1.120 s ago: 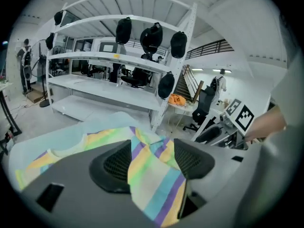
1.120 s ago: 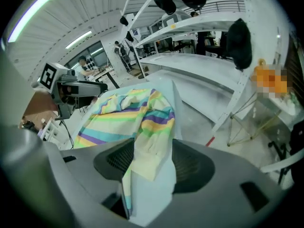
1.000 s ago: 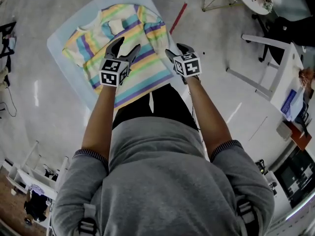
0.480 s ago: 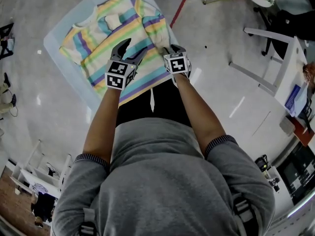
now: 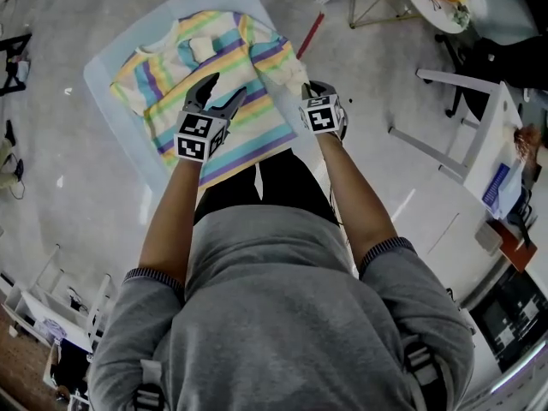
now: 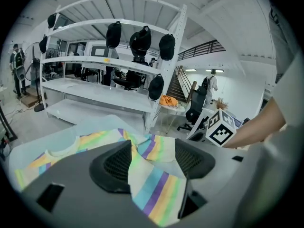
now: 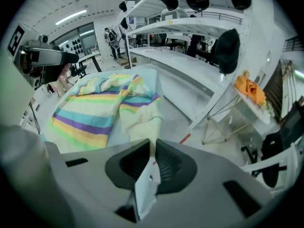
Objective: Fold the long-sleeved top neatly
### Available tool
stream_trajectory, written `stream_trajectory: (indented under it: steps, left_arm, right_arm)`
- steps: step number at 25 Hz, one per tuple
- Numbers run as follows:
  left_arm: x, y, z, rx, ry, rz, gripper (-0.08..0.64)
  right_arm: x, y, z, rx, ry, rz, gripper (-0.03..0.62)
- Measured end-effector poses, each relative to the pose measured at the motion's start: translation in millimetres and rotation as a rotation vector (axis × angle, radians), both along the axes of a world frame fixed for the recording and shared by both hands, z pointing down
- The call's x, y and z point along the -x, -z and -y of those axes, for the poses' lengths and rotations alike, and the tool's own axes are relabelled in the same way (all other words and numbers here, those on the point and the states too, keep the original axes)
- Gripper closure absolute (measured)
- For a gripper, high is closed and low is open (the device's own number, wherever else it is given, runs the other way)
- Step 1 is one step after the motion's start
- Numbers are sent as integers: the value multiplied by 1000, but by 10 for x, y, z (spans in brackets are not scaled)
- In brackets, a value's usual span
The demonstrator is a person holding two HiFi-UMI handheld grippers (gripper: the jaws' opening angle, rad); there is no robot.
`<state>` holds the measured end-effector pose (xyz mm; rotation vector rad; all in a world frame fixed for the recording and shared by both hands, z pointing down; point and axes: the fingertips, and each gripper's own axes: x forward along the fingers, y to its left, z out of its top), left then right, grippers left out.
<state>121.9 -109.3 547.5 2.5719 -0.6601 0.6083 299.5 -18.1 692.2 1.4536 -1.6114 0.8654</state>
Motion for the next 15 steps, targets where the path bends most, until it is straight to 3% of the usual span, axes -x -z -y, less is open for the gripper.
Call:
stream_trajectory:
  steps: [8, 15]
  left_arm:
    - [-80, 458, 200, -63, 56, -32, 253]
    - [6, 814, 405, -113, 128, -54, 253]
  right_arm:
    - [-791, 726, 538, -112, 125, -230, 546]
    - [-1107, 1324, 1073, -210, 273, -439, 543]
